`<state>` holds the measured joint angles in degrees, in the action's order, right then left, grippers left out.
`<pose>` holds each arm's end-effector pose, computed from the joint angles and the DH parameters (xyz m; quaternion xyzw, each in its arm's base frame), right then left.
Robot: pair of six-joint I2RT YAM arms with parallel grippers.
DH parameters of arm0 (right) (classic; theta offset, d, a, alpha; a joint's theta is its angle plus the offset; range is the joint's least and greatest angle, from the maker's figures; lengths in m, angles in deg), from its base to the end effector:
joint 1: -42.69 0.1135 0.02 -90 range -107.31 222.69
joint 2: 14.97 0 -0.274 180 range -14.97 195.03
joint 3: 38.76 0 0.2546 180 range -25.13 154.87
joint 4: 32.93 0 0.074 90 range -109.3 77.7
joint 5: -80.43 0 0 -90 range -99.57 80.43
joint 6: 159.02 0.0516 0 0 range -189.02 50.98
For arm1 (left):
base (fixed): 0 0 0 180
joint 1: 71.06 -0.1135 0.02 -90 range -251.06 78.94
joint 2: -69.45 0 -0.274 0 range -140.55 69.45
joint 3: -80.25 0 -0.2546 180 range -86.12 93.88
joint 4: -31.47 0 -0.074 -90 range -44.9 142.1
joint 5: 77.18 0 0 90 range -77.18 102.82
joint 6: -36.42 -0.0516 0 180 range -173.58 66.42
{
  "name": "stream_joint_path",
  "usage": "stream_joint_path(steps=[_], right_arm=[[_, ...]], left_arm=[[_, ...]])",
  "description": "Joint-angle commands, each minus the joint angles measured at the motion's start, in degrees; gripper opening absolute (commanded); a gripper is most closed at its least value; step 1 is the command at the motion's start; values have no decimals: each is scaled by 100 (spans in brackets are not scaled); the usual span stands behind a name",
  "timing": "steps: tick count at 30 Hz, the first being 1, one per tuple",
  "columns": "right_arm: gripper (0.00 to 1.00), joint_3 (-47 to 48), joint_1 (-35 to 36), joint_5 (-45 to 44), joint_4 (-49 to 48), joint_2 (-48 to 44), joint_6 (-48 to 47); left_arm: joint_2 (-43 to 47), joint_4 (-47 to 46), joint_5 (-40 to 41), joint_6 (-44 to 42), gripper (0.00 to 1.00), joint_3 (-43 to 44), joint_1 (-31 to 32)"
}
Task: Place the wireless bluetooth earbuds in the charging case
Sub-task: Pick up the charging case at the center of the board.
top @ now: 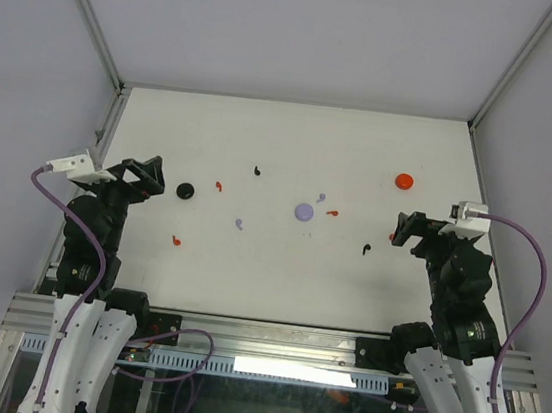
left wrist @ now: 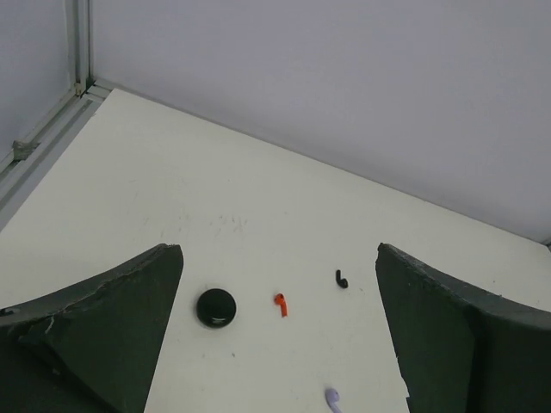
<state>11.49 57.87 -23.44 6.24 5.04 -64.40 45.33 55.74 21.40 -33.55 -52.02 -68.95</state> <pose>0.1047 0.0156 0.3162 0.0087 0.7585 0.0205 0.6513 0.1284 0.0030 0.3260 -0.1624 0.6923 -0.0824 0.6982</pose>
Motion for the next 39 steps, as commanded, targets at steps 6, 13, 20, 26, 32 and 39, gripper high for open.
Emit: stream_joint_path(steps=[6,13,20,26,32,39], right_arm=[[99,91,-38,156,-342,-156,22],[99,70,-39,143,-333,-340,39],[99,37,-41,-106,-318,-625,100],[99,-50,-28,93,-430,-859,100],[99,-102,2,138,-466,-1021,100],[99,-154,55,252,-527,-1085,92]], left_arm=[[-518,-292,-22,115,99,-42,-88],[-1186,29,-38,235,99,237,-92],[-2235,998,37,524,99,617,-91],[-3572,1254,-352,251,99,956,-91],[-4780,1257,-821,-533,99,1540,-96],[-5717,1223,-930,-1455,99,2195,-93]])
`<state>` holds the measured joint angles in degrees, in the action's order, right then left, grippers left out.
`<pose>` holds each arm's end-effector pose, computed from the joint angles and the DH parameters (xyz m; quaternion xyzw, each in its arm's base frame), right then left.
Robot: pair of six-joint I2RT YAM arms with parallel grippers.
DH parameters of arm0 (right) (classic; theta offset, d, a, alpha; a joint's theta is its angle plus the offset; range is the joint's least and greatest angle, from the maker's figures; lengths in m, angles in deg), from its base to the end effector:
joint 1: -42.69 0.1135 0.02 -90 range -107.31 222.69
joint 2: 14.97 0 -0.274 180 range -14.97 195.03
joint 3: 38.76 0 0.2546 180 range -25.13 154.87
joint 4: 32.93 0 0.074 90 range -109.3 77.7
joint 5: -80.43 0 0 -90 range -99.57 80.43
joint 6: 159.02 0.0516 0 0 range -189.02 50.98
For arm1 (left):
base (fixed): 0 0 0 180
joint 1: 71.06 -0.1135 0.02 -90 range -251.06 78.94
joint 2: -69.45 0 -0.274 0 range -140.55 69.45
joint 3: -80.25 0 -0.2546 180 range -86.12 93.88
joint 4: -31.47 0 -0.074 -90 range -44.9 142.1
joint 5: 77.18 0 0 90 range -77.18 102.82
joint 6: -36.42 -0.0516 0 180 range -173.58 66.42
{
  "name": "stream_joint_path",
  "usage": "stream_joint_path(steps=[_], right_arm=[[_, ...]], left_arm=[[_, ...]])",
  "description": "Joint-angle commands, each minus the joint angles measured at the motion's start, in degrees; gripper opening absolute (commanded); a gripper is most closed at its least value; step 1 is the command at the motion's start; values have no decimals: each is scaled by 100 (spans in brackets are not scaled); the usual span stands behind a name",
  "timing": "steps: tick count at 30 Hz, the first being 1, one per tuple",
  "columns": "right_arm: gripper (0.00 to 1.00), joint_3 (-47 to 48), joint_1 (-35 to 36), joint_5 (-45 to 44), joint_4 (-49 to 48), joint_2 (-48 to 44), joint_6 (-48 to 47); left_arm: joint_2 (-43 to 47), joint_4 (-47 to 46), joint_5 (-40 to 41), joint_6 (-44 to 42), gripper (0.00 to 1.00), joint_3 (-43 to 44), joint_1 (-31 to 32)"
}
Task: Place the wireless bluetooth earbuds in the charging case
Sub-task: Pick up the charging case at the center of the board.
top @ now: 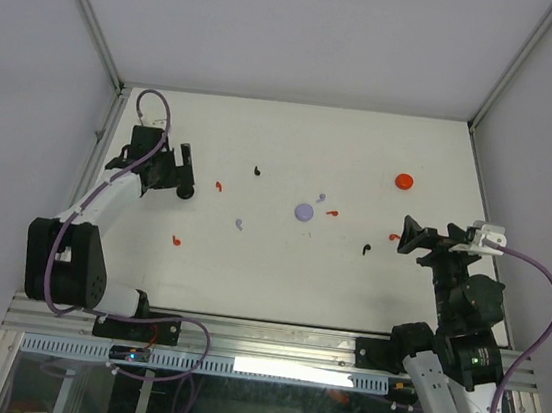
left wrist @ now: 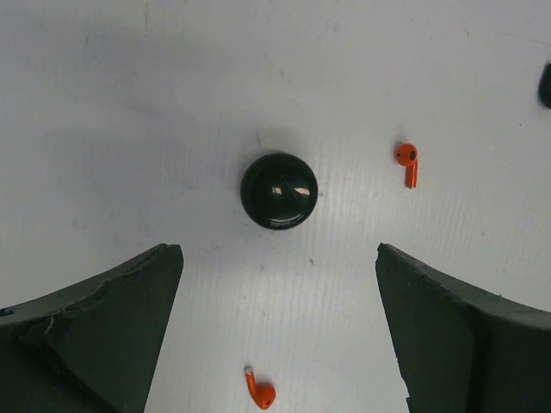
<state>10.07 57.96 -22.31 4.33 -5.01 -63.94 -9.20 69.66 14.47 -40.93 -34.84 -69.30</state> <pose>0.0731 0.0082 0.3242 0.0177 0.6971 0.0497 0.7150 0.2907 -0.0074 0.2228 -0.0944 0.9405 -0.0274 0.3252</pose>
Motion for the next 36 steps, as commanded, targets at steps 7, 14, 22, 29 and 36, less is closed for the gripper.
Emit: stream_joint_path(steps=[7,14,22,29,36], right_arm=[[99,-26,90,161,-347,-110,30],[99,-52,105,192,-381,-117,19],[99,-75,126,183,-426,-155,6],[99,-84,145,163,-416,-202,2],[99,-83,162,157,-408,-213,2]], left_arm=[[-1504,-168,-691,-1247,99,1120,-57],[-2138,-151,-1090,-1385,99,1485,-47],[-2259,-50,-1208,-1361,98,1183,96],[-2153,331,-912,-1199,91,1136,380],[-1915,460,-644,-1060,84,1096,489]])
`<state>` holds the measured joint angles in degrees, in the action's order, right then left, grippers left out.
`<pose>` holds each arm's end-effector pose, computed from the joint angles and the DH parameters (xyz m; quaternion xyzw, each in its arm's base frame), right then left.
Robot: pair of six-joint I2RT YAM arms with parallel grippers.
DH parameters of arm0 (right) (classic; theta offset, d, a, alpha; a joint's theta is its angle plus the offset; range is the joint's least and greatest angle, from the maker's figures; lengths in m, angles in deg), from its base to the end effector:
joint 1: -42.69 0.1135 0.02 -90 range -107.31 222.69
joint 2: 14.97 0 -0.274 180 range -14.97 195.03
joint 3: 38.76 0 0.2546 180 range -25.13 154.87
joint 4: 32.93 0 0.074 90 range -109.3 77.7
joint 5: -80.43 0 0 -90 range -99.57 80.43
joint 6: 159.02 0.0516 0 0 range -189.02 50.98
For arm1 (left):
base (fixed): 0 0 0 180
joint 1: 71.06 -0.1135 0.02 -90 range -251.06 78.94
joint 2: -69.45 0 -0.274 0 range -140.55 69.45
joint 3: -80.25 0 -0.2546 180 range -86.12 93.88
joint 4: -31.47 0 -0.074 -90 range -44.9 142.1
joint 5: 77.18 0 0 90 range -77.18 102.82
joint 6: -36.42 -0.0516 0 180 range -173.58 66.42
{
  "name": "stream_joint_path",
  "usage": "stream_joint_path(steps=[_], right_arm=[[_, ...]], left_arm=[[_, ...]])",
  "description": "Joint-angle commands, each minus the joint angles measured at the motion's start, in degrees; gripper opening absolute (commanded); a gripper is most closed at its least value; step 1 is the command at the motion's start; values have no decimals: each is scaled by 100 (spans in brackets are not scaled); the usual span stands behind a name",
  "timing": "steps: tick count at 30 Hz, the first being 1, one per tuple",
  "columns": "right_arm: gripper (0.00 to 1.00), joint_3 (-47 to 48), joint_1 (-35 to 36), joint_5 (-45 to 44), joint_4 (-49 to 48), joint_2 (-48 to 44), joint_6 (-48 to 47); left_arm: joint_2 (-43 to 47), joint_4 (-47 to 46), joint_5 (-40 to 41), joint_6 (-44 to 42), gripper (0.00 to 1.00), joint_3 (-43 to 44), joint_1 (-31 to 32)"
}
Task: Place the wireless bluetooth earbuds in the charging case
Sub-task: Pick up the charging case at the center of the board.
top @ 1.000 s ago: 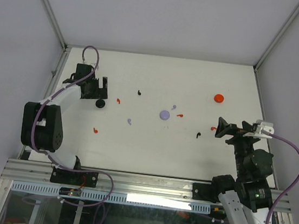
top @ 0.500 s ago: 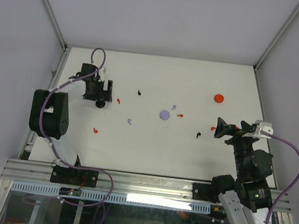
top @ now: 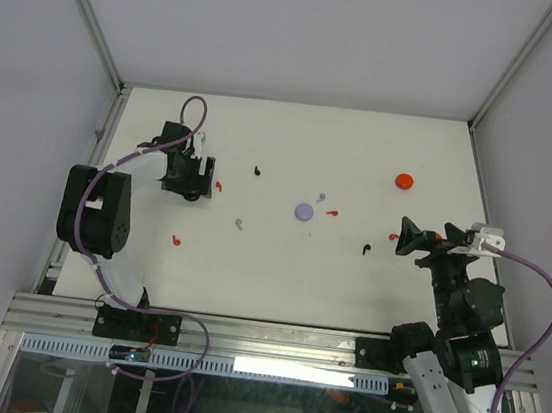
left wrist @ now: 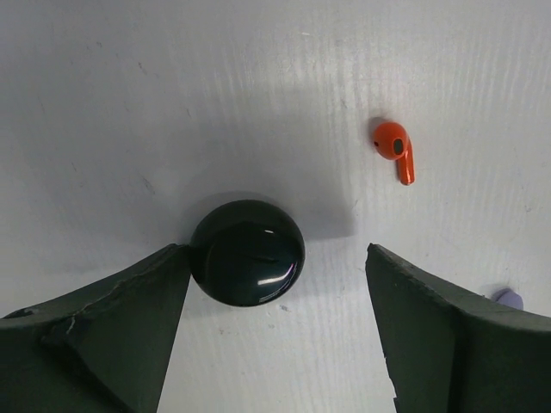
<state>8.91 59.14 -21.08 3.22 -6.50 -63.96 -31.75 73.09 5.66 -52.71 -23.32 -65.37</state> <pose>0.0707 0.0101 0.3214 0.0045 0.6884 0.0670 0.7222 0.3522 -0.0416 0.1609 0.0538 0.9755 -0.0727 0.2004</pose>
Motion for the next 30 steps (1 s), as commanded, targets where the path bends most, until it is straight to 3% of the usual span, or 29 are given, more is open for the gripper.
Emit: stream_joint_path(steps=[1,10,17,21,30], right_arm=[[99,37,43,27,-293,-65,4],[99,25,63,59,-296,-65,4],[99,19,73,55,-290,-56,-5],[99,25,79,52,-285,-55,-12],[99,26,82,61,-290,-34,-15]], left_arm=[[371,118,301,112,84,-57,122],[320,97,1068,-72,79,-148,416],[44,2,1201,-103,77,-41,423],[32,-41,1205,-91,67,-70,423],[25,-66,974,-122,56,-83,427]])
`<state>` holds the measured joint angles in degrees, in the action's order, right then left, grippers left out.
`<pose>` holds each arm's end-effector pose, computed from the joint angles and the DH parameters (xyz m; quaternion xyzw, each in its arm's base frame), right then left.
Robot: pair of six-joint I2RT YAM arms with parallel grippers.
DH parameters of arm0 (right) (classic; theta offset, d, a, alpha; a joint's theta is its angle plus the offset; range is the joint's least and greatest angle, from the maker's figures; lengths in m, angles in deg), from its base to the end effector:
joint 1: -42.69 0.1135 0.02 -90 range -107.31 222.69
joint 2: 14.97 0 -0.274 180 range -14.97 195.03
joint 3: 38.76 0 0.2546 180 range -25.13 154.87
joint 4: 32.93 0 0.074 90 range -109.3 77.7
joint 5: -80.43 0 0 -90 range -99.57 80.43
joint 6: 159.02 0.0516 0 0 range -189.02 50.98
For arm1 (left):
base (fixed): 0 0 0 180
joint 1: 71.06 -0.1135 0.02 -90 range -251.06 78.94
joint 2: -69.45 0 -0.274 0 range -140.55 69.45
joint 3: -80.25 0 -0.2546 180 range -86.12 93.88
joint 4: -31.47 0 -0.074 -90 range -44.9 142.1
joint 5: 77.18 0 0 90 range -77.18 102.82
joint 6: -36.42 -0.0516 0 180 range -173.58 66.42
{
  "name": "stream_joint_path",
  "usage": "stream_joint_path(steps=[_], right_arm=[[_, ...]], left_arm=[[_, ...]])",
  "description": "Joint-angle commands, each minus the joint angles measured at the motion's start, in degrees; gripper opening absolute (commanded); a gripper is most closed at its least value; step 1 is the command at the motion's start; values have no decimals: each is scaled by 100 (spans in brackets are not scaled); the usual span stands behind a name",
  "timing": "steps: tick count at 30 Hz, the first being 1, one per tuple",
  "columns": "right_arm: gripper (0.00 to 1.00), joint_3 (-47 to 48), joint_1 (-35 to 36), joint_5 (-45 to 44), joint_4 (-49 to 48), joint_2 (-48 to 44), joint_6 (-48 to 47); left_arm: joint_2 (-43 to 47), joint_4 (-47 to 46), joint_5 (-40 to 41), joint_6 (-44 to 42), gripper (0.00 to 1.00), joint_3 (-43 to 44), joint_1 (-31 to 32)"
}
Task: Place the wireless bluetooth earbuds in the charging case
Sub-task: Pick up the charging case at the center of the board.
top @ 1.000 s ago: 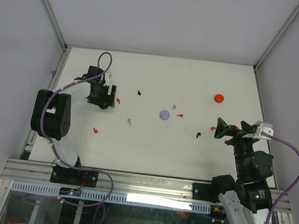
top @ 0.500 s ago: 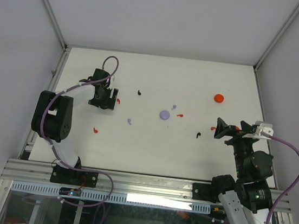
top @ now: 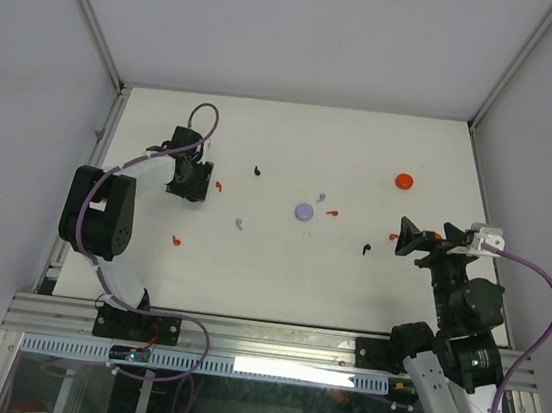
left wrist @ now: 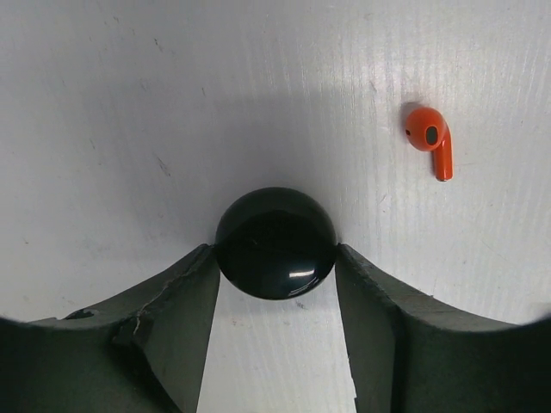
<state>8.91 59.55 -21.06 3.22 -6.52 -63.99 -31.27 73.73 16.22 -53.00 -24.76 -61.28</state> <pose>0.0706 0.0106 0.3214 0.0017 0.6883 0.0695 0.7221 0.3428 -0.0560 0.1558 0.0730 0.9785 0.0118 0.1927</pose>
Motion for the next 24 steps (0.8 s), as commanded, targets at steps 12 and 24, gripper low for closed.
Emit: stream_joint_path(steps=[12,24], right_arm=[[99,137,41,288,-216,142,42],[99,759,37,1318,156,1189,376]], left_arm=[[571,-129,-273,199,35,-107,159],[2130,-626,-42,1618,28,-607,885]])
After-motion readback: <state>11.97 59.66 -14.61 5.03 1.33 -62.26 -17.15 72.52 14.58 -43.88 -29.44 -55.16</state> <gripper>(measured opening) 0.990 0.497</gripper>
